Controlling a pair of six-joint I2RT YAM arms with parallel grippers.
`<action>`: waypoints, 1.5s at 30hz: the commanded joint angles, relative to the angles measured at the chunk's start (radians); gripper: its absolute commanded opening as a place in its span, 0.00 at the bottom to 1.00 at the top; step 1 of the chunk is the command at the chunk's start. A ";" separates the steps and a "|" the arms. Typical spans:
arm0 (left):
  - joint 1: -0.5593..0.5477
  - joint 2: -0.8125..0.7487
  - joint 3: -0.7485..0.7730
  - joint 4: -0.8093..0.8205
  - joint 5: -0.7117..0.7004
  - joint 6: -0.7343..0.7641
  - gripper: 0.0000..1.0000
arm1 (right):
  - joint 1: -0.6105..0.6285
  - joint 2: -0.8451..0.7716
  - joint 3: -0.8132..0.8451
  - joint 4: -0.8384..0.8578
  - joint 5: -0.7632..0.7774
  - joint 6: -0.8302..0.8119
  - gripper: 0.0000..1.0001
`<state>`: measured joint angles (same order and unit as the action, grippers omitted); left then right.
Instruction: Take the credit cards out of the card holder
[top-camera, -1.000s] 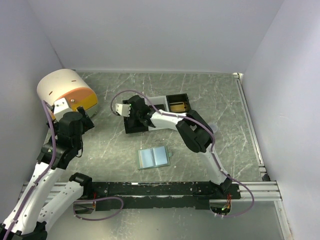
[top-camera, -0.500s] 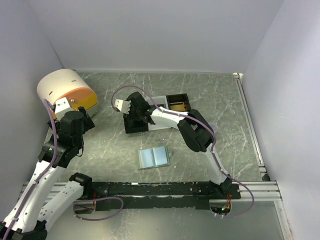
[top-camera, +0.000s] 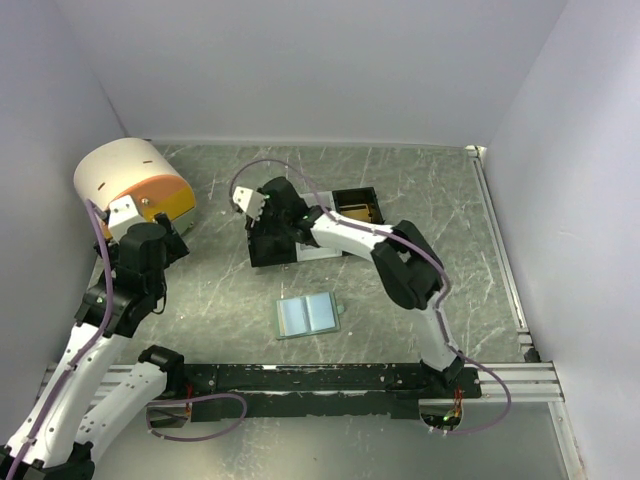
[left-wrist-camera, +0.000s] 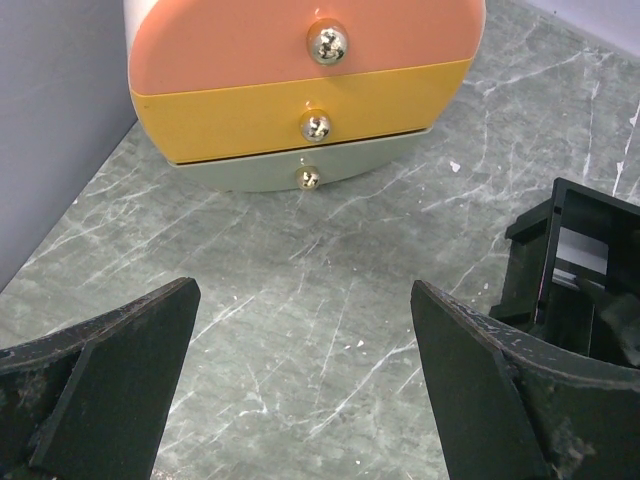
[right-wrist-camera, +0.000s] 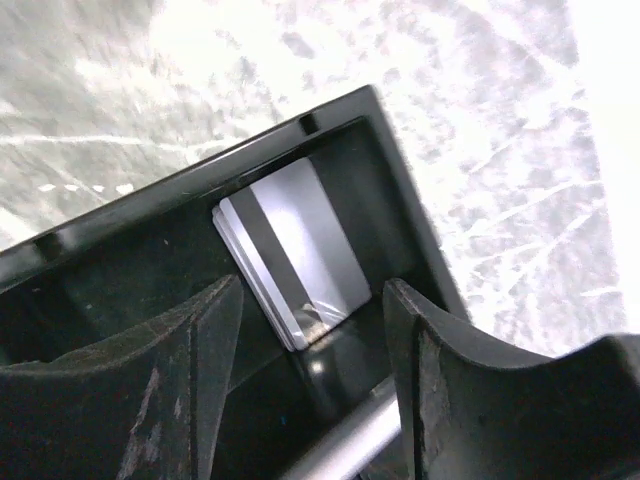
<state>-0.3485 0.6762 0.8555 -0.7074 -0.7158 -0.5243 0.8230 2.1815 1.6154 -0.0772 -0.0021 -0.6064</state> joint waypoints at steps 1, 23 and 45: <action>0.006 -0.016 0.009 -0.006 -0.030 -0.009 1.00 | -0.007 -0.213 -0.098 0.190 -0.036 0.144 0.60; 0.006 0.012 0.006 0.003 0.019 0.010 1.00 | -0.107 -0.830 -0.682 0.343 0.097 0.970 1.00; 0.006 0.137 -0.009 0.075 0.255 0.112 1.00 | 0.263 -0.956 -0.944 -0.133 0.331 1.477 0.75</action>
<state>-0.3485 0.8082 0.8528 -0.6678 -0.5014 -0.4393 1.0283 1.1641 0.6014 -0.0441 0.1013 0.7708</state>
